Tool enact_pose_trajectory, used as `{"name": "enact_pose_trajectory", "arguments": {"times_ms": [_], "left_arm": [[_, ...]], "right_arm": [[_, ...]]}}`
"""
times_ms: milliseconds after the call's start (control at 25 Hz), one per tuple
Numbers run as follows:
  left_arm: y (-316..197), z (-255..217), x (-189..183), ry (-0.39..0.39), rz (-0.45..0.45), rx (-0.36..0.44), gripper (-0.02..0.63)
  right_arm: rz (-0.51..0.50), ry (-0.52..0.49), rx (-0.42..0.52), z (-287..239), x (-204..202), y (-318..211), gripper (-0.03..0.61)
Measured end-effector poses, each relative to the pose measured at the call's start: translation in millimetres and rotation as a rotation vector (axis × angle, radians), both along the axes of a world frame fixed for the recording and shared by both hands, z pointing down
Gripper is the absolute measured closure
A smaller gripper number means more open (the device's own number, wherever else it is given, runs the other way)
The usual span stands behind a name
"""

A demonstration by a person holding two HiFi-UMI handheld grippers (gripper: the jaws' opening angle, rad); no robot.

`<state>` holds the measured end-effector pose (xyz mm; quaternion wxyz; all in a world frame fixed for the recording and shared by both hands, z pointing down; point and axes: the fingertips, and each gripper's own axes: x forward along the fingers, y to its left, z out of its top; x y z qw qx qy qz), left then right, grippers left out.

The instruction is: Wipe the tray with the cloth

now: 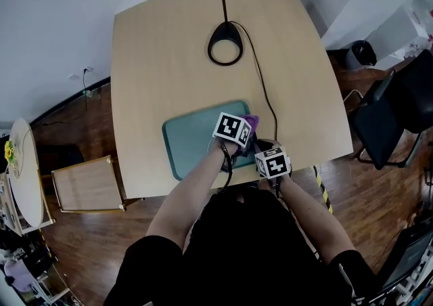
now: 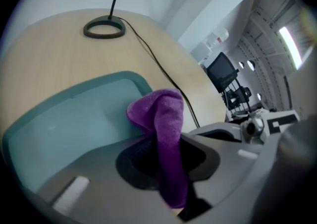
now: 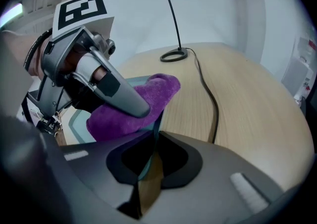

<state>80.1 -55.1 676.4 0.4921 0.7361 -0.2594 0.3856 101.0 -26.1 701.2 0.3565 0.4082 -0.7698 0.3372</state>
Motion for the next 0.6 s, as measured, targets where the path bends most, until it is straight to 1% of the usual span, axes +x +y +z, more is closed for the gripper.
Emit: {"name": "enact_pose_trajectory", "arguments": {"times_ms": [120, 240, 400, 600], "left_arm": [[0, -1, -3, 0.025, -0.038, 0.003, 0.502], [-1, -1, -30, -0.009, -0.092, 0.036, 0.502], [16, 1, -88, -0.037, -0.192, 0.064, 0.502], [42, 5, -181, -0.065, -0.349, 0.046, 0.502]], "right_arm": [[0.001, 0.004, 0.0, 0, 0, -2, 0.545], [-0.006, 0.006, 0.0, 0, 0, -4, 0.545], [-0.01, 0.013, 0.004, 0, 3, -4, 0.545], [-0.01, 0.021, 0.0, 2, 5, -5, 0.545]]}}
